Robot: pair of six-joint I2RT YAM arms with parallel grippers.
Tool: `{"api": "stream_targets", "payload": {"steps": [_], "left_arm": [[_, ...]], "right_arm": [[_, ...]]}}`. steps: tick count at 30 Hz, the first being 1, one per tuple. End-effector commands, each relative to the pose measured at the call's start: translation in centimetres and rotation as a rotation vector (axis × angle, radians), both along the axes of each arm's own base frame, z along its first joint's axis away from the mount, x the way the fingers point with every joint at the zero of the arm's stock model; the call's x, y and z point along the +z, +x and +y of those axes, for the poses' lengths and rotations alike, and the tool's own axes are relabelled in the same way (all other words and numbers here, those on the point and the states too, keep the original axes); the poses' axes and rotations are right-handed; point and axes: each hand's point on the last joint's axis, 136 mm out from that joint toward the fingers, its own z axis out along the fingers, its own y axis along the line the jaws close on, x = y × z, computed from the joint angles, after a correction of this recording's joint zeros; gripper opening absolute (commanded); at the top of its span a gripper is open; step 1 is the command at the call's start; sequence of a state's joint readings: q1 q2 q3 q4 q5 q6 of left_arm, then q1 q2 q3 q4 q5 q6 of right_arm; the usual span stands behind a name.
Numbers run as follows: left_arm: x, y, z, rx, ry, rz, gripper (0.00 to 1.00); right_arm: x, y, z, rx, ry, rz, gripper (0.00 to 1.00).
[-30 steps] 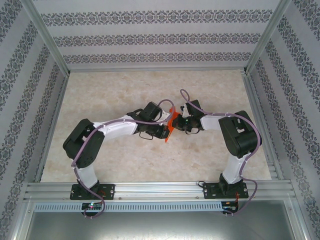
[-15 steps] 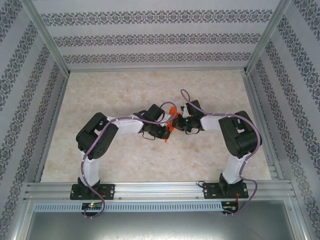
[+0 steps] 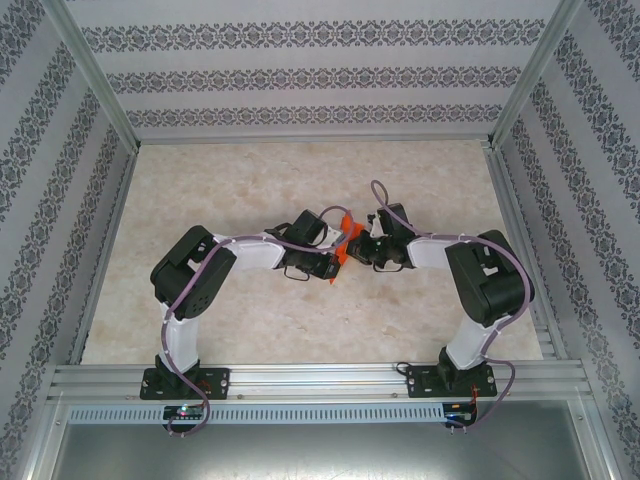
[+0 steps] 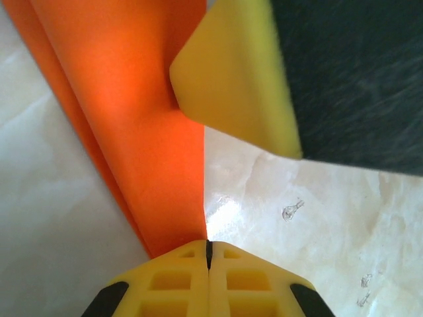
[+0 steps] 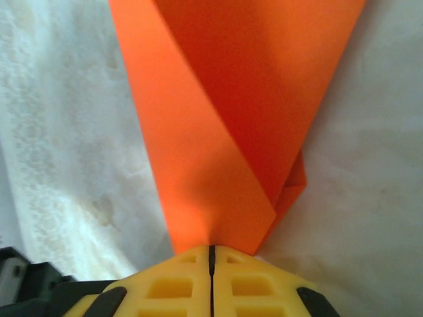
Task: Fold a paper plane with a square sheet of paper (pick it up from the middle)
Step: Fold the wing for the fifth time at the center of the table.
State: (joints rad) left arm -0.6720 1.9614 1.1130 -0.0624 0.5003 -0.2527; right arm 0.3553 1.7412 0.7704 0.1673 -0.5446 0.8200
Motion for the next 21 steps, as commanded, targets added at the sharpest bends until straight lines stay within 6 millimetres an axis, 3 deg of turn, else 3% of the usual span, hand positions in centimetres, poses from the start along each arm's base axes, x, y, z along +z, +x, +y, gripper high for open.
{"api": "stream_targets", "payload": {"steps": [1,4,8,21], "left_arm": [[-3.9,-0.9,3.5,0.012,0.138,0.021,0.0],[-4.0,-1.2,3.7,-0.003,0.135,0.019,0.0],[-4.2,-1.7,4.0,-0.01,0.121,0.017,0.0],[-4.4,-2.5,4.2,-0.032,0.091,0.042,0.0]], "right_arm": [[3.3,1.2,0.9,-0.04,0.14,-0.061,0.07],[4.4,1.7,1.7,-0.064,0.226,-0.071,0.07],[4.2,2.2,2.6,-0.079,0.279,-0.061,0.07],[0.2,2.6,3.6,-0.086,0.291,0.027,0.07]]}}
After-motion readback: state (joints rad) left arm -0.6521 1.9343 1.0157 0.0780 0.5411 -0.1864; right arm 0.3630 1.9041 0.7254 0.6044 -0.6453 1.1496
